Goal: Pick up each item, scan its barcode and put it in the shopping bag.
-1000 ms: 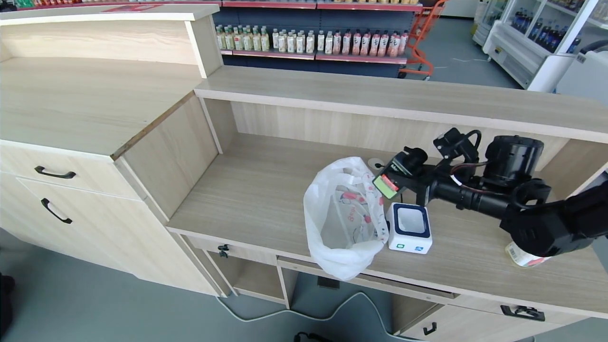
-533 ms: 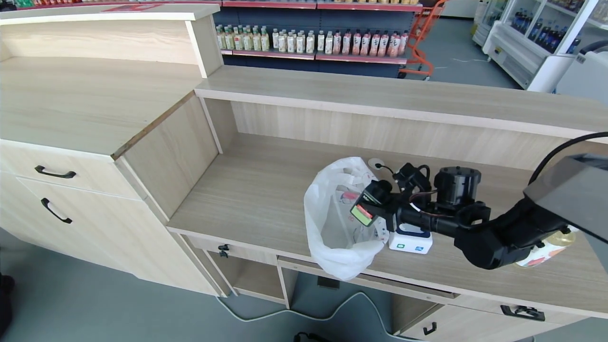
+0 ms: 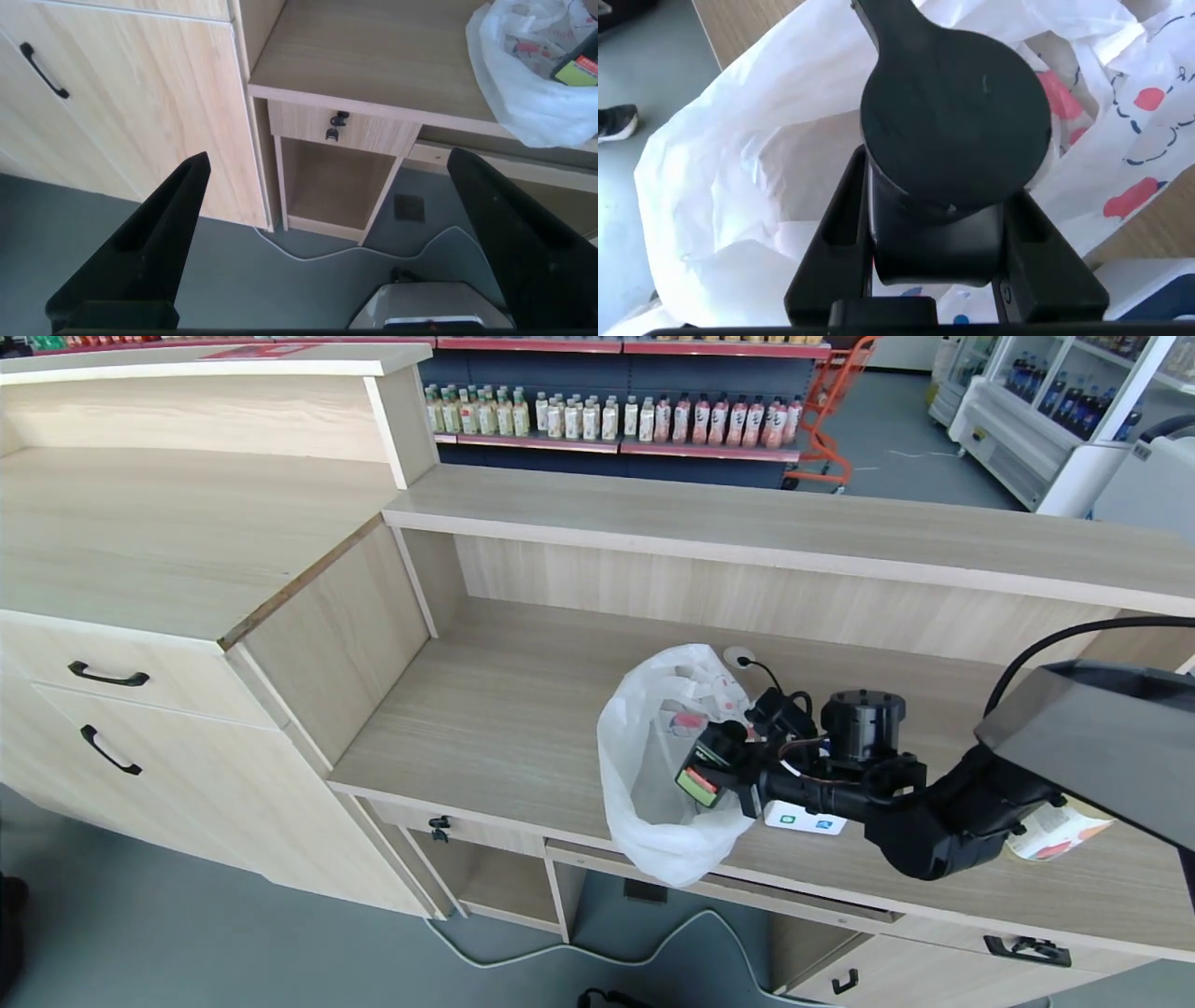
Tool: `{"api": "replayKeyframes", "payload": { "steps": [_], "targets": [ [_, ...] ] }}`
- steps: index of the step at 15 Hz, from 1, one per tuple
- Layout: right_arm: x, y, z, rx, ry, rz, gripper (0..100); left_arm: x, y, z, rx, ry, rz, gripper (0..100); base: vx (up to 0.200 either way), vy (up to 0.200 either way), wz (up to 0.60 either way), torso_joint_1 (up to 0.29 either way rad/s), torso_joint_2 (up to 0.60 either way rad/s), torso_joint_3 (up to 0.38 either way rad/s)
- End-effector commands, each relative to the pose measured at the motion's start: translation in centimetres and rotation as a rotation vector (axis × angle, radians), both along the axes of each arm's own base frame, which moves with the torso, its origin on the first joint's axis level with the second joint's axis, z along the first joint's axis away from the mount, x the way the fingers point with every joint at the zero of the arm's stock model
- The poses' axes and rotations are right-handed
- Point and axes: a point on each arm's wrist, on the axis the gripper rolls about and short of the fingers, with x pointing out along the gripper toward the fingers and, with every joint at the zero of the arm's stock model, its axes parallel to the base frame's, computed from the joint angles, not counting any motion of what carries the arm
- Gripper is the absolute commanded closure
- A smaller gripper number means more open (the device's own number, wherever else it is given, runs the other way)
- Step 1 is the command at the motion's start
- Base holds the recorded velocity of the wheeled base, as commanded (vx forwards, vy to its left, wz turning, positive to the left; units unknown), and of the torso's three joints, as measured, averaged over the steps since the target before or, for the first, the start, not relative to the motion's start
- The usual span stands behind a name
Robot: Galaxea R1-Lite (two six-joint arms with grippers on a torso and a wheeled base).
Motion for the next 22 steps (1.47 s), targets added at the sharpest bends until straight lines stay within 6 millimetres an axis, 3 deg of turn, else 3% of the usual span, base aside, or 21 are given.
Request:
{"api": "replayKeyframes", "payload": {
  "steps": [1,3,8,13,14,17,20,22],
  "targets": [
    [-0.2,0.8,-0.3,-0.002,0.004,0.019,100,0.0,0.0,0.0,0.0,0.0,0.0,0,0.0,0.0,0.0,0.0,0.0,0.0],
    [-0.7,1.5,-0.3,-0.004,0.013,0.042,100,0.0,0.0,0.0,0.0,0.0,0.0,0,0.0,0.0,0.0,0.0,0.0,0.0],
    [-1.5,1.3,-2.0,-0.067,0.023,0.062,100,0.0,0.0,0.0,0.0,0.0,0.0,0,0.0,0.0,0.0,0.0,0.0,0.0],
    [-1.3,1.2,-2.4,-0.083,0.015,0.065,100,0.0,0.0,0.0,0.0,0.0,0.0,0,0.0,0.0,0.0,0.0,0.0,0.0],
    [-1.3,1.2,-2.2,-0.08,0.012,0.061,0,0.0,0.0,0.0,0.0,0.0,0.0,0,0.0,0.0,0.0,0.0,0.0,0.0],
    [-1.2,1.2,-0.8,-0.048,-0.001,0.052,0,0.0,0.0,0.0,0.0,0.0,0.0,0,0.0,0.0,0.0,0.0,0.0,0.0],
    [-2.0,0.7,3.3,0.027,-0.015,0.026,0,0.0,0.0,0.0,0.0,0.0,0.0,0,0.0,0.0,0.0,0.0,0.0,0.0],
    [-2.6,-1.6,4.9,0.07,0.024,-0.044,0,0.0,0.0,0.0,0.0,0.0,0.0,0,0.0,0.0,0.0,0.0,0.0,0.0]
  ]
}}
